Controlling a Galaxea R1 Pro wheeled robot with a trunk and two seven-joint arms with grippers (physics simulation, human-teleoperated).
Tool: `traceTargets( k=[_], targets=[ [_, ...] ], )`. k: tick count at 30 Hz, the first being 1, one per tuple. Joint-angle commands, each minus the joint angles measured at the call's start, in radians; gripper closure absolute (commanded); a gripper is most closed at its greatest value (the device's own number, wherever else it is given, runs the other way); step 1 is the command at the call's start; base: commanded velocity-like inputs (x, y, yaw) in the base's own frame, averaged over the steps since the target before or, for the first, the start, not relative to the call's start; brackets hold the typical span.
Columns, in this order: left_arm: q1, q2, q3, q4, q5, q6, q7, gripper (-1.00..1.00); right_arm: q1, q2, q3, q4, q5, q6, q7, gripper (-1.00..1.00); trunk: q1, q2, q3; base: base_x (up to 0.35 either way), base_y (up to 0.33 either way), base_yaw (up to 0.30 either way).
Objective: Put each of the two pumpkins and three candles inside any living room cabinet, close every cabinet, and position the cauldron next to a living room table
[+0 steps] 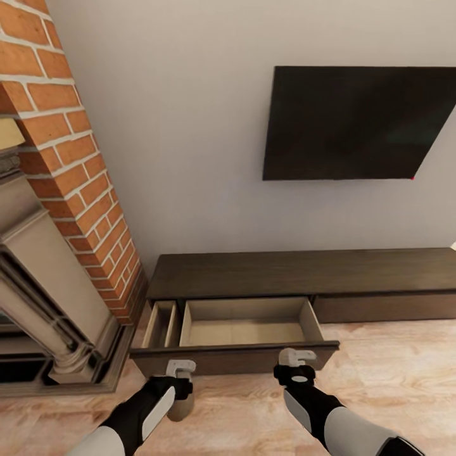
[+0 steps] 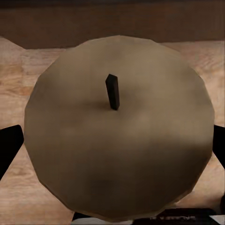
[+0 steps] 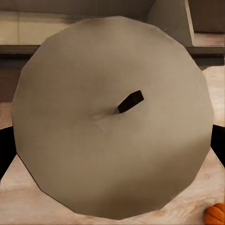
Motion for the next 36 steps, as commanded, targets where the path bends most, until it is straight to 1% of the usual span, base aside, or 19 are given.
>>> traceTargets(
  k=[1, 3, 5, 6, 8, 9, 10, 12, 15, 16, 18, 20, 21, 24, 27, 30, 32, 33, 36],
  targets=[
    [-0.001, -0.004, -0.001, 0.040, -0.002, -0.061, -0.018, 1.00, 0.000, 0.000, 0.006, -0.002, 0.004, 0.000, 0.000, 1.00, 0.000, 0.000, 0.000, 0.321, 0.046, 0.000],
    [-0.002, -0.006, -0.002, 0.050, -0.003, -0.105, -0.039, 1.00, 0.000, -0.001, 0.011, -0.010, 0.006, 0.001, -0.002, 1.00, 0.000, 0.000, 0.000, 0.210, 0.024, 0.000],
    [-0.003, -0.009, -0.002, -0.012, -0.003, -0.121, -0.049, 1.00, -0.001, -0.004, 0.011, -0.032, 0.007, 0.013, -0.004, 1.00, 0.000, 0.000, 0.000, 0.069, 0.008, 0.000],
    [0.002, -0.007, -0.003, -0.101, -0.003, -0.108, -0.052, 1.00, -0.002, -0.007, 0.012, -0.080, 0.006, 0.036, -0.005, 1.00, 0.000, 0.000, 0.000, 0.018, 0.002, 0.000],
    [0.009, -0.006, -0.009, -0.140, -0.003, -0.085, -0.053, 1.00, -0.001, -0.008, 0.012, -0.107, 0.005, 0.055, -0.007, 1.00, 0.000, 0.000, 0.000, 0.007, 0.001, 0.000],
    [0.011, -0.006, -0.029, -0.151, -0.002, -0.077, -0.053, 1.00, -0.001, -0.008, 0.012, -0.116, 0.004, 0.061, -0.008, 1.00, 0.000, 0.000, 0.000, 0.002, 0.000, 0.000],
    [0.012, -0.007, -0.094, -0.161, -0.001, -0.069, -0.053, 1.00, -0.001, -0.011, 0.009, -0.143, 0.001, 0.153, -0.004, 1.00, 0.000, 0.000, 0.000, 0.000, 0.000, 0.000],
    [0.011, -0.009, -0.111, -0.176, -0.001, -0.054, -0.051, 1.00, -0.002, -0.022, 0.005, -0.224, -0.002, 0.242, -0.005, 1.00, 0.000, 0.000, 0.000, 0.000, 0.000, 0.000],
    [0.011, -0.006, -0.106, -0.275, -0.001, 0.077, -0.049, 1.00, -0.001, -0.056, -0.001, -0.404, -0.005, 0.416, -0.009, 1.00, 0.000, 0.000, 0.000, 0.000, 0.000, 0.000],
    [0.010, -0.004, -0.096, -0.311, -0.001, 0.119, -0.048, 1.00, -0.001, -0.064, -0.009, -0.445, -0.006, 0.463, -0.010, 1.00, 0.000, 0.000, 0.000, 0.000, 0.000, 0.000],
    [0.010, -0.004, -0.048, -0.372, -0.001, 0.179, -0.048, 1.00, -0.002, -0.075, -0.056, -0.517, -0.006, 0.541, -0.011, 1.00, 0.000, 0.000, 0.000, 0.000, 0.000, 0.000],
    [0.009, -0.007, 0.032, -0.424, -0.003, 0.215, -0.047, 1.00, -0.002, -0.080, -0.142, -0.590, -0.004, 0.622, -0.012, 1.00, 0.000, 0.000, 0.000, 0.000, 0.000, 0.000],
    [0.008, -0.008, 0.058, -0.444, -0.002, 0.225, -0.046, 1.00, -0.002, -0.081, -0.175, -0.618, -0.003, 0.657, -0.012, 1.00, 0.000, 0.000, 0.000, 0.000, 0.000, 0.000],
    [0.004, -0.011, 0.093, -0.524, -0.001, 0.296, -0.047, 1.00, -0.003, -0.082, -0.241, -0.699, 0.001, 0.781, -0.012, 1.00, 0.000, 0.000, 0.000, 0.000, 0.000, 0.000],
    [-0.003, -0.012, 0.118, -0.662, -0.003, 0.407, -0.046, 1.00, -0.003, -0.080, -0.263, -0.791, 0.003, 0.884, -0.012, 1.00, 0.000, 0.000, 0.000, 0.000, 0.000, 0.000],
    [-0.015, -0.012, 0.162, -0.732, -0.004, 0.443, -0.019, 1.00, -0.004, -0.079, -0.267, -0.822, 0.004, 0.906, -0.014, 1.00, 0.000, 0.000, 0.000, 0.000, 0.000, 0.000],
    [-0.028, -0.011, 0.195, -0.735, -0.003, 0.447, 0.039, 1.00, -0.006, -0.079, -0.268, -0.820, 0.003, 0.909, -0.016, 1.00, 0.000, 0.000, 0.000, 0.000, 0.000, 0.000],
    [-0.033, -0.011, 0.215, -0.684, -0.003, 0.437, 0.092, 1.00, -0.011, -0.076, -0.269, -0.785, 0.003, 0.891, -0.016, 1.00, 0.000, 0.000, 0.000, 0.000, 0.000, 0.000],
    [-0.034, -0.011, 0.214, -0.668, -0.001, 0.435, 0.104, 1.00, -0.012, -0.073, -0.260, -0.698, 0.005, 0.809, -0.014, 1.00, 0.000, 0.000, 0.000, 0.021, 0.000, 0.000]
  ],
)
